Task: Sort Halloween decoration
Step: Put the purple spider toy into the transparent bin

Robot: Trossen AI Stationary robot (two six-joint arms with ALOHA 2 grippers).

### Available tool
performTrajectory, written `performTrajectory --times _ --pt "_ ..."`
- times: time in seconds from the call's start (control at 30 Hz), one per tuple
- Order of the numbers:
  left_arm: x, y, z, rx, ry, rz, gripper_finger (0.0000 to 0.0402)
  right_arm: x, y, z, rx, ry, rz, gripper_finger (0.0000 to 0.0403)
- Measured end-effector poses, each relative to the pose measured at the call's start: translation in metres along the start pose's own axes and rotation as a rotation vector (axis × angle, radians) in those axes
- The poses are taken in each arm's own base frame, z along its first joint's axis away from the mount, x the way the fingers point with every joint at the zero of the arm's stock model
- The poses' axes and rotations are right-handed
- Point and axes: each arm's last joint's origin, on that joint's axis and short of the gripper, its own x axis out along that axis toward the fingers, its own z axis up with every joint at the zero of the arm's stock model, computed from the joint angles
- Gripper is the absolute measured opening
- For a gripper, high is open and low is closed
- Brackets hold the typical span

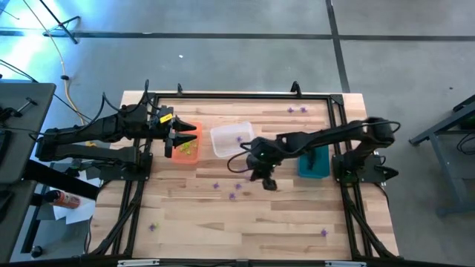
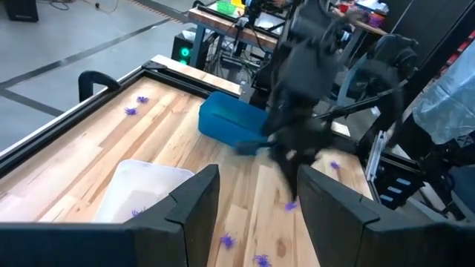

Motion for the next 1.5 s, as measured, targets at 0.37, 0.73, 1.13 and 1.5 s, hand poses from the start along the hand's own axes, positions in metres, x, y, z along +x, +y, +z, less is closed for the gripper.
performTrajectory --times 0.37,0.73,1.13,1.5 --pt "0.0 0.001 0.0 0.008 -0.005 0.026 0.0168 -0.048 0.009 0.022 -0.064 -0.239 -0.069 0.0" --pt "0.0 0.001 0.0 0.007 -0.007 0.026 0.0168 -0.074 -0.048 0.087 0.004 -0.177 -0.397 0.0" --pt "0.0 0.001 0.0 0.007 -0.006 0.026 0.0168 0.015 -0.131 0.087 0.394 0.06 -0.429 0.0" --pt "0.0 0.001 0.0 0.007 -0.006 0.026 0.0168 0.068 -0.164 0.057 0.634 0.138 -0.609 0.0"
